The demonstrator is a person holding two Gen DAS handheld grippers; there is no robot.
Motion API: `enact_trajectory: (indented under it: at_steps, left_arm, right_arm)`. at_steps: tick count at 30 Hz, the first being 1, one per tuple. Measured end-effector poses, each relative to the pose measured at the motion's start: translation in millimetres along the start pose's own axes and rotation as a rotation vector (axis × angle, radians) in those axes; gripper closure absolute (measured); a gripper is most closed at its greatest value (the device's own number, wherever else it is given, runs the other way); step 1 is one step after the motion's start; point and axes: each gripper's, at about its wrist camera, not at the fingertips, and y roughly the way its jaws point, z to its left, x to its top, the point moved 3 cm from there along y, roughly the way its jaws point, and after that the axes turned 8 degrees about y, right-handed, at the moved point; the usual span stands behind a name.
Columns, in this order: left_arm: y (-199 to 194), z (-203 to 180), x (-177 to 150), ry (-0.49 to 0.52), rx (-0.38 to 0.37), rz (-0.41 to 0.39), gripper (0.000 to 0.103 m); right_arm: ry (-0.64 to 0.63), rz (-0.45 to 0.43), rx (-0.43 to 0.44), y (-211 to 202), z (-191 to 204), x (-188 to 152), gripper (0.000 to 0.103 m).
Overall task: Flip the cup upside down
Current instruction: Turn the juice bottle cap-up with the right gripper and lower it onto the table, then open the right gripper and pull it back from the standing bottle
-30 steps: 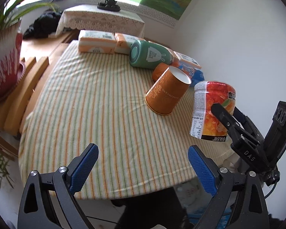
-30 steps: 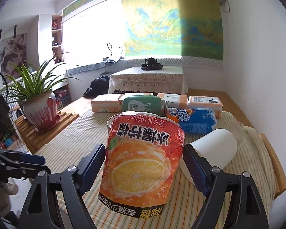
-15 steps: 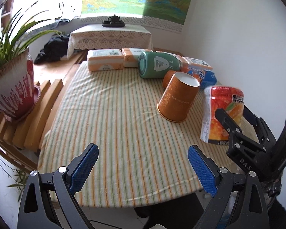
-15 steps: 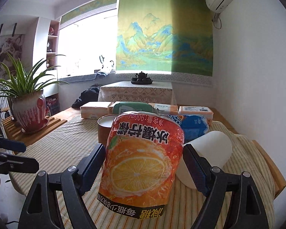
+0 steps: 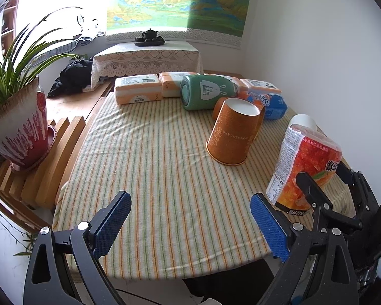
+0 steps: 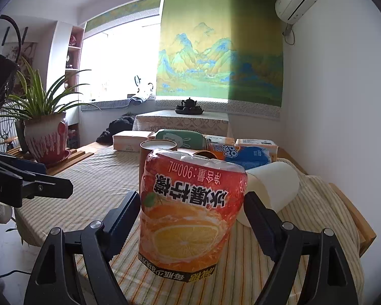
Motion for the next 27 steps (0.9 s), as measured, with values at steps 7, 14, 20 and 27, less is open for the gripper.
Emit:
enact_trajectory:
  at_steps: [7,14,20,27]
  left_arm:
    - [-4,-6,-5,0.005,-0.008,-0.007,0.006]
    - [-12,-10,-14,0.004,-0.007,-0.02,0.006]
    - [-20,-13,-21,0.0,0.0,-0.031,0.006]
    - [-33,-17,-25,-0.002,0.004,-0.065,0.006]
  right_arm:
    - [-0.004,0.024,0.007,-7,1,-5,0.022]
    - [0.032,0.045,0.027,-15,-1,-8,0.022]
    - [0.045,0.029,0.031,-28,-3,-8,0.013]
    - [0.066,0.033,0.049,-47,-6,-5,0.012]
